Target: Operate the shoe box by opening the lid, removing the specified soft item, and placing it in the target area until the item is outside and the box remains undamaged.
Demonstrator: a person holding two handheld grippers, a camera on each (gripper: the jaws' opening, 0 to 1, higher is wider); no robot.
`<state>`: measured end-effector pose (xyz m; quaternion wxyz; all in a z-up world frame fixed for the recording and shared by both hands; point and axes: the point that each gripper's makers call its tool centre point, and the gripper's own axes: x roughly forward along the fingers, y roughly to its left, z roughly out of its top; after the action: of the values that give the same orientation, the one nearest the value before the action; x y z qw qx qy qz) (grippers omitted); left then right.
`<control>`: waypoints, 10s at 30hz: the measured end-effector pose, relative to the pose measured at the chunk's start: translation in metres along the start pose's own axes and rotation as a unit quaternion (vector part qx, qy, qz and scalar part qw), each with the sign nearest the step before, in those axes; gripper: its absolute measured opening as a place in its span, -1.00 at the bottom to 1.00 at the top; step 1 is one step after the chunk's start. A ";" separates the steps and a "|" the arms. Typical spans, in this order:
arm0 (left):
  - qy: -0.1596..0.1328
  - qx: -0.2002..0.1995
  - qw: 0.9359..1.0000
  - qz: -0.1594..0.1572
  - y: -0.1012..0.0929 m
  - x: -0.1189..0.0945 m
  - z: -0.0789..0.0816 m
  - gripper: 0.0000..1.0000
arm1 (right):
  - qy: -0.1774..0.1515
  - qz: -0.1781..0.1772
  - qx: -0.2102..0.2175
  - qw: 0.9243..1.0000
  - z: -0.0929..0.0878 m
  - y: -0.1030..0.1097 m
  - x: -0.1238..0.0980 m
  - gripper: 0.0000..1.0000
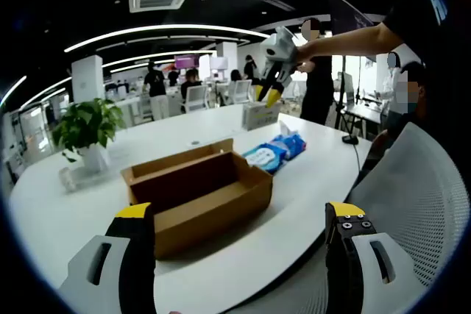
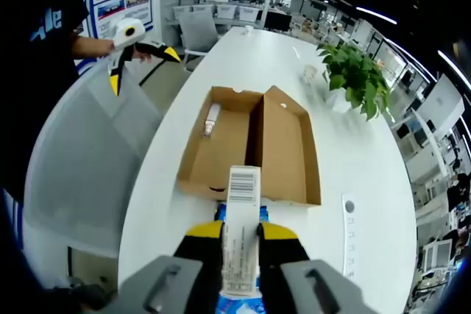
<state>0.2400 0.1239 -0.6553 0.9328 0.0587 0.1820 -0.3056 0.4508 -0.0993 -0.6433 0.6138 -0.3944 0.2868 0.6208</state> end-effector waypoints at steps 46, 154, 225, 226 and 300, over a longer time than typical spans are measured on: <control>0.005 -0.028 1.000 -0.001 0.010 0.002 -0.011 1.00 | 0.061 -0.067 0.018 0.996 -0.168 -0.094 -0.013 -0.73; 0.091 0.051 0.994 -0.024 0.084 0.047 0.016 0.73 | -0.091 -0.252 0.316 0.910 -0.110 0.052 -0.050 0.99; 0.438 0.307 0.780 -0.325 0.122 0.139 -0.113 0.01 | -0.139 -0.300 0.417 0.847 -0.082 0.177 -0.022 0.99; 0.438 0.304 0.781 -0.325 0.122 0.140 -0.114 0.00 | -0.139 -0.301 0.418 0.846 -0.082 0.177 -0.022 0.99; 0.453 0.293 0.792 -0.287 0.123 0.130 -0.156 -0.58 | -0.146 -0.301 0.419 0.844 -0.076 0.179 -0.019 0.91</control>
<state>0.3626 0.1864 -0.8491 0.5510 0.4056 0.4940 -0.5365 0.2828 -0.1880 -0.6897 0.9122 -0.0719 0.2939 0.2765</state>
